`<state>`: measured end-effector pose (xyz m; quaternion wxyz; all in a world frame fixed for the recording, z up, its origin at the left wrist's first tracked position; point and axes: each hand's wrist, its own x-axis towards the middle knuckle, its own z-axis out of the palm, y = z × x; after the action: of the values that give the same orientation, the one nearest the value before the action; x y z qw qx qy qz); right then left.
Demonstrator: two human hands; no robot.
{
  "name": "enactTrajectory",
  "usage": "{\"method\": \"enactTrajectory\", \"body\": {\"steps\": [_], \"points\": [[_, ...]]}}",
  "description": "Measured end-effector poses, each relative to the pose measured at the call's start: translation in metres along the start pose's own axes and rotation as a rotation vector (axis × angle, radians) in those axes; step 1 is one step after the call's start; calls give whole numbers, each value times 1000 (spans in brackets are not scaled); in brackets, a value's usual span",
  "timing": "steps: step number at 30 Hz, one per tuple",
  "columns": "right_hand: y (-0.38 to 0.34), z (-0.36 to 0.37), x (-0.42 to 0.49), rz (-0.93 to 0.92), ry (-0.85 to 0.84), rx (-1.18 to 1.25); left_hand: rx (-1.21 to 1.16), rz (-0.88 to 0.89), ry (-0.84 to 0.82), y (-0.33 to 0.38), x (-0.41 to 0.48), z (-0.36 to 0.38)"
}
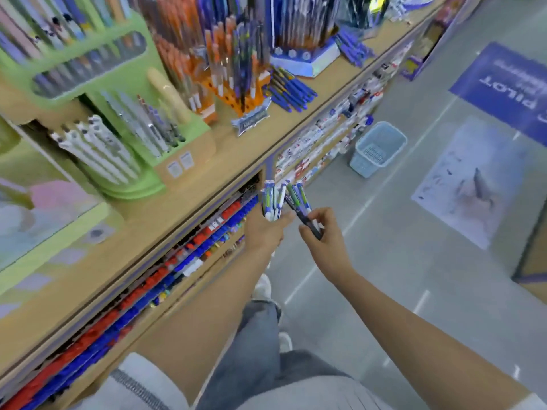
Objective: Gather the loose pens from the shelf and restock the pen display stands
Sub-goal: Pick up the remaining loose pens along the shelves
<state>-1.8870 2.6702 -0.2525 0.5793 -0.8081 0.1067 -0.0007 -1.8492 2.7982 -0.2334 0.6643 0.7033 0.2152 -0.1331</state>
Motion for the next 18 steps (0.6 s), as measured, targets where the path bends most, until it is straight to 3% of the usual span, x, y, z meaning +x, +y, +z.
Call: {"method": "enactTrajectory", "body": {"steps": [11,18], "points": [[-4,-52,161,28,182,68,101,48,-230,88,137,113],[4,-106,251,137,84,209,121,44,-278,132,199,187]]}}
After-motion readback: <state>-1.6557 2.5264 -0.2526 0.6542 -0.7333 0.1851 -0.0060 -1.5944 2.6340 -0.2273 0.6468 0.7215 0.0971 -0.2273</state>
